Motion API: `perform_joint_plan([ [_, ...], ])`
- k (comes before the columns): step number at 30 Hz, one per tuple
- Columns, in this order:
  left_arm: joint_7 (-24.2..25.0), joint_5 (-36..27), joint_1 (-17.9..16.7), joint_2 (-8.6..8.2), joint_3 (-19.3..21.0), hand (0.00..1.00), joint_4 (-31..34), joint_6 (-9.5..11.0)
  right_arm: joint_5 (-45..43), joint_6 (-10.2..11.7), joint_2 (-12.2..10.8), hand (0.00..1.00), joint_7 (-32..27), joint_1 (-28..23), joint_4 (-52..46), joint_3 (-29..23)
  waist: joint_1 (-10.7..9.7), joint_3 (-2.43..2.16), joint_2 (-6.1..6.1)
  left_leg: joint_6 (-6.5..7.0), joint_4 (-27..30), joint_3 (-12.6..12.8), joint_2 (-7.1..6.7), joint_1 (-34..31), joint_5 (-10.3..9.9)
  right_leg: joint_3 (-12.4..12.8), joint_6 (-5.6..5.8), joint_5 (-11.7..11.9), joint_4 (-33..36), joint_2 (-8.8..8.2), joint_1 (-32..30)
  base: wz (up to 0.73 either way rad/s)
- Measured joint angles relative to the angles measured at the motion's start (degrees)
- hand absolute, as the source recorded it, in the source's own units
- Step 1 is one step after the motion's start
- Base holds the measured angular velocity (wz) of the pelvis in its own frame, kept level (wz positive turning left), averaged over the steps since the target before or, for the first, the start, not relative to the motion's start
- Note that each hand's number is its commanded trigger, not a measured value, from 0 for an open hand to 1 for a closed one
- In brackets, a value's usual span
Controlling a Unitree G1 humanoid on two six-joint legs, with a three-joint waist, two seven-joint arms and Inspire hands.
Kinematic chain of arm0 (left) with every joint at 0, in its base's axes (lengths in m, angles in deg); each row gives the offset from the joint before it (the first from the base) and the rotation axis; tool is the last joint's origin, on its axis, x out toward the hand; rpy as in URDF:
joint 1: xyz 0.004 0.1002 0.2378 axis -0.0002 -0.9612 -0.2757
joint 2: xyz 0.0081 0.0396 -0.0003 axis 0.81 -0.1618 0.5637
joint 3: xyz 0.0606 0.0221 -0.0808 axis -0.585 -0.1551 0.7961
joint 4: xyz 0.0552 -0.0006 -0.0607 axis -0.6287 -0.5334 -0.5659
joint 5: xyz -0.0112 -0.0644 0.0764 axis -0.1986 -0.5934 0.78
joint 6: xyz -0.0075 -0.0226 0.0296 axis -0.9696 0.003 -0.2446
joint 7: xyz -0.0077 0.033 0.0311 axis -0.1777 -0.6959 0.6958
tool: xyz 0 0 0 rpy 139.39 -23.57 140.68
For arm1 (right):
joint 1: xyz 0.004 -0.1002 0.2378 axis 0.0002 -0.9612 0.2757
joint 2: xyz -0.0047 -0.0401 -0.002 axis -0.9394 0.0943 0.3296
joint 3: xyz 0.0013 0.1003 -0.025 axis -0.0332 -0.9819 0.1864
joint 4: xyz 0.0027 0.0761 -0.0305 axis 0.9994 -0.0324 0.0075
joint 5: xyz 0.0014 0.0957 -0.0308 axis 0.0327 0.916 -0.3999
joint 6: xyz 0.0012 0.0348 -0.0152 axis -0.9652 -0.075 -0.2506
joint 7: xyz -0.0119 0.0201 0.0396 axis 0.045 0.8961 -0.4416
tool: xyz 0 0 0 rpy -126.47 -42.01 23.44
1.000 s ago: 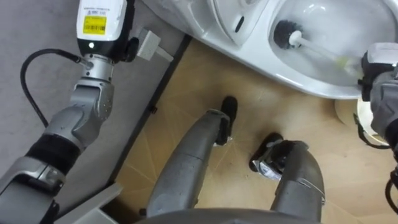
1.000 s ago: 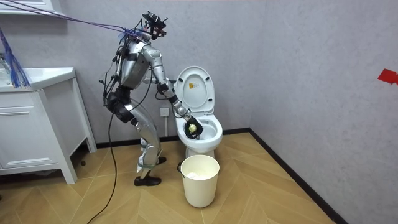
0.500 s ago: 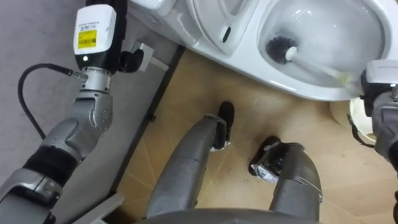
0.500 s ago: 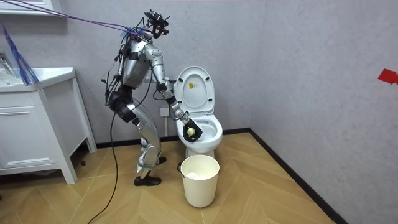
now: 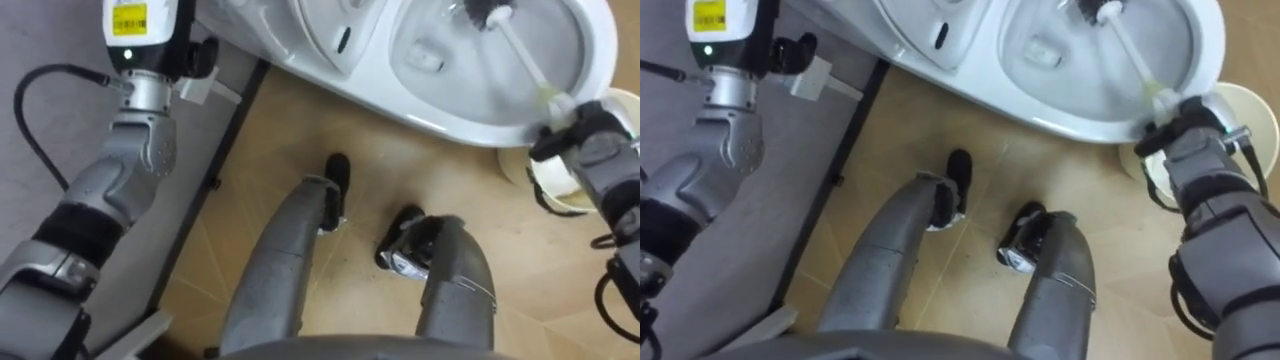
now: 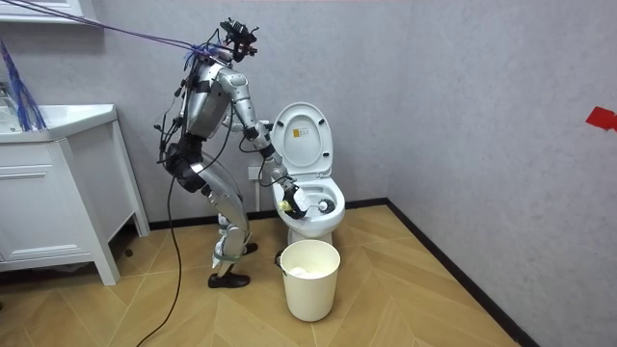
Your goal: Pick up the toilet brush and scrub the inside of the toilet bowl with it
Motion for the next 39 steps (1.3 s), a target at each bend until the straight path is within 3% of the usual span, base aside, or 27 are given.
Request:
perform_joint_plan([
  [7, -0.5, 2.0, 0.1, 0.84, 0.1, 0.0, 0.0, 0.0, 1.5, 0.1, -0.7, 1.0, 0.2, 0.0, -1.9, -0.7, -0.9, 0.01, -0.02, -0.12, -0.1, 0.8, 0.09, -0.4, 0.1, -0.6, -0.82, 0.2, 0.1, -0.31, -0.4, -0.03],
  [11, -0.7, 3.6, 0.1, 0.87, 0.1, 0.0, -0.5, -0.1, 0.0, 0.2, -0.7, 1.0, 0.6, -0.2, -1.8, -0.8, -1.2, 0.07, 0.1, -0.1, 0.1, -0.2, 0.0, -0.5, 0.1, -1.3, -0.83, 0.1, 0.1, -0.55, 0.0, 0.07],
  [16, -0.3, 7.2, -0.2, 0.54, 0.1, 0.0, -1.5, -0.9, -14.6, 0.7, -0.8, 1.0, 2.7, -0.1, -1.5, -0.3, -0.3, 0.33, 0.54, -0.06, 0.7, -0.6, -0.06, 0.2, -0.1, -1.5, -0.57, 0.0, 0.1, -0.54, 1.0, 0.02],
  [18, 0.8, 7.1, -1.2, 0.44, -0.3, 0.0, -1.7, -0.9, -23.6, 1.0, -0.3, 1.0, 2.8, -0.3, -1.3, 2.8, 0.5, 0.77, 1.54, -0.28, 0.9, -0.8, -0.17, 1.3, -0.9, -1.5, -0.15, -0.5, -0.2, -0.47, 2.4, 0.0],
  [23, 3.7, 7.0, -3.5, -0.53, -0.5, 0.0, -1.8, -0.4, -34.8, 0.5, 1.8, 1.0, 4.7, -2.8, -0.8, 6.3, 4.4, 0.81, 3.63, -0.4, 0.3, -2.0, -0.52, 4.3, -1.3, -2.1, 0.58, -0.9, -2.2, 0.28, 6.2, 0.05],
  [27, 7.2, 5.3, -8.5, -1.03, 0.2, 0.0, -1.4, -0.2, -37.5, -0.8, 2.5, 1.0, 5.8, -5.9, 1.0, 6.2, 6.7, 0.28, 4.67, -0.36, -1.9, -2.1, -0.89, 8.0, -1.3, -2.3, 1.51, -0.6, -4.7, 0.44, 9.9, 0.06],
  [31, 9.5, 0.1, -14.1, -1.28, 0.9, 0.0, -1.6, 0.6, -37.9, -0.2, 2.5, 1.0, 5.3, -11.6, 1.4, 5.9, 6.3, 0.09, 4.79, -0.22, -4.7, -2.2, -1.15, 13.4, -1.0, -2.8, 1.92, 0.4, -8.8, 1.51, 15.6, 0.07],
  [33, 11.1, -2.0, -17.8, -1.47, 1.3, 0.0, -2.3, 0.9, -37.8, 1.1, 2.1, 1.0, 4.9, -17.2, 1.1, 4.3, 4.9, -0.63, 3.87, -0.33, -7.4, -2.3, -1.82, 17.1, -1.0, -3.7, 2.31, 0.3, -11.5, 1.37, 19.6, 0.21],
  [34, 11.6, -2.1, -18.6, -1.6, 1.6, 0.0, -2.3, 0.7, -37.8, 1.5, 1.9, 1.0, 4.9, -18.7, 0.8, 3.5, 4.3, -0.76, 3.68, -0.36, -8.0, -2.2, -1.92, 18.1, -1.0, -3.8, 2.49, 0.2, -12.2, 1.38, 20.6, 0.16],
  [36, 12.9, -2.3, -22.5, -2.13, 3.8, 0.0, -2.8, 0.7, -37.7, 2.4, -0.3, 1.0, 4.7, -22.9, 0.3, 0.0, 2.7, -1.66, 1.64, -0.53, -10.7, -1.4, -2.04, 21.8, -1.1, -3.6, 2.69, 0.3, -14.6, 1.62, 23.9, -0.03],
  [38, 13.8, -4.2, -24.8, -3.47, 5.4, 0.0, -4.4, 0.3, -37.5, 2.5, -2.5, 1.0, 5.3, -25.0, 0.3, -1.8, 1.0, -2.17, 0.55, -0.61, -12.1, -1.2, -2.36, 25.1, -1.0, -3.8, 2.96, 0.5, -17.1, 2.18, 27.7, 0.02],
  [39, 14.5, -4.3, -26.0, -4.14, 5.9, 0.0, -5.6, 0.0, -37.6, 2.5, -4.1, 1.0, 5.9, -26.7, 0.2, -3.0, 0.0, -2.21, -0.33, -0.61, -12.6, -1.2, -2.37, 27.3, -1.0, -4.0, 3.07, 0.6, -18.8, 2.61, 30.5, 0.12],
])
